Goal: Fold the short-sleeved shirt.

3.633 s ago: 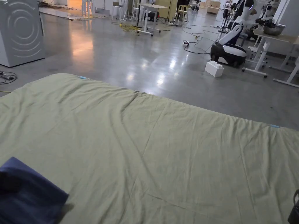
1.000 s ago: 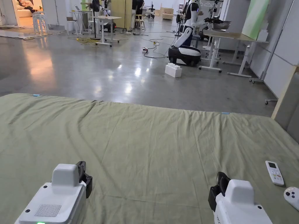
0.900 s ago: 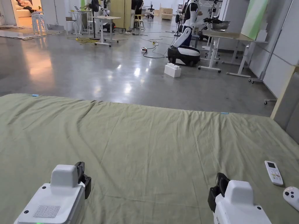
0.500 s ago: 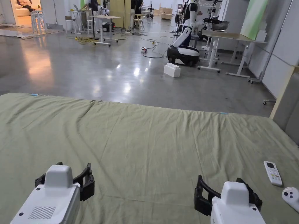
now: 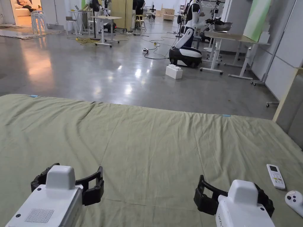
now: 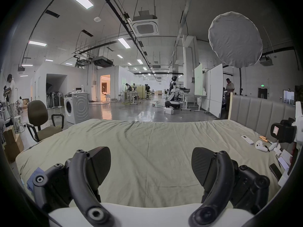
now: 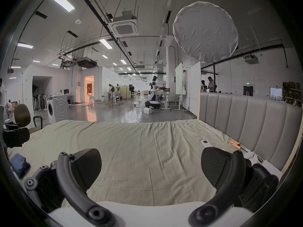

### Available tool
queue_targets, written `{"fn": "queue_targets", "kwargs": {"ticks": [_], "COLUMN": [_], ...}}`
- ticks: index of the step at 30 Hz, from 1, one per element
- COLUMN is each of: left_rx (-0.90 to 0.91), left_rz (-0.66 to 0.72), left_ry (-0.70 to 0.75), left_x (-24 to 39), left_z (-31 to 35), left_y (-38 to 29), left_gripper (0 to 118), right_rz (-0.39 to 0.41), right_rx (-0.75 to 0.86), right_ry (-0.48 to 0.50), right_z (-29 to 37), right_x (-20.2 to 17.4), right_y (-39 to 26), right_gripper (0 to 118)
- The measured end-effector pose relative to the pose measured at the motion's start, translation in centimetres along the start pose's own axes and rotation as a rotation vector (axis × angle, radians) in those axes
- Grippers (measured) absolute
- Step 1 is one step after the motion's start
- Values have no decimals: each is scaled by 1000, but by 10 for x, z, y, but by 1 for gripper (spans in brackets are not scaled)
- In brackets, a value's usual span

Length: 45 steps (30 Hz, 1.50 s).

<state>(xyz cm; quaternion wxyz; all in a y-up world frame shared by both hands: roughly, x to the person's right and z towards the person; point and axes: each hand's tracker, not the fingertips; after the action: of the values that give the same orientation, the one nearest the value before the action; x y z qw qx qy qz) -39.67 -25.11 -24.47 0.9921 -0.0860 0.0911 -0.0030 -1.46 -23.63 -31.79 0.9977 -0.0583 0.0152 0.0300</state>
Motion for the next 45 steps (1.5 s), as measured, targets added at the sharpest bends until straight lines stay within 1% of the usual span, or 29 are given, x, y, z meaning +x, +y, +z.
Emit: {"fn": "queue_targets", "kwargs": {"ticks": [4,8,11,14,15,16,19,22,25,35,38,41,45], "left_rx": [15,41,52,55,53,59,65,36,30,11,5,0,-2], "left_rz": [-3,-2,-8,7,11,11,7,40,35,5,11,17,8], "left_ry": [4,-15,-31,-22,-23,-23,-8,-11,-7,-28,-31,-28,-21], "left_x": [0,-1,-2,0,1,1,3,1,1,5,4,4,2], "left_z": [-2,-4,-6,-6,-6,-6,-6,-8,-8,-9,-10,-9,-9], "left_y": [2,6,7,7,7,5,3,2,0,1,0,1,2], "left_gripper": [102,104,104,104,104,104,104,104,104,104,104,104,104], "right_rz": [-6,-49,-73,-136,-191,-186,-214,-201,-208,-243,-236,-210,-204], "right_rx": [-14,-27,-46,-82,-122,-111,-160,-208,-242,-272,-277,-284,-303], "right_ry": [-5,10,1,-2,7,12,15,-3,-23,-5,-8,-22,-17], "right_z": [-5,-6,-7,-9,-10,-12,-17,-22,-25,-30,-30,-32,-33], "right_x": [-2,-1,-2,0,1,2,3,1,0,5,6,6,6], "right_y": [5,9,13,16,15,18,23,28,29,24,23,20,18], "right_gripper": [118,118,118,118,118,118,118,118,118,118,118,118,118]}}
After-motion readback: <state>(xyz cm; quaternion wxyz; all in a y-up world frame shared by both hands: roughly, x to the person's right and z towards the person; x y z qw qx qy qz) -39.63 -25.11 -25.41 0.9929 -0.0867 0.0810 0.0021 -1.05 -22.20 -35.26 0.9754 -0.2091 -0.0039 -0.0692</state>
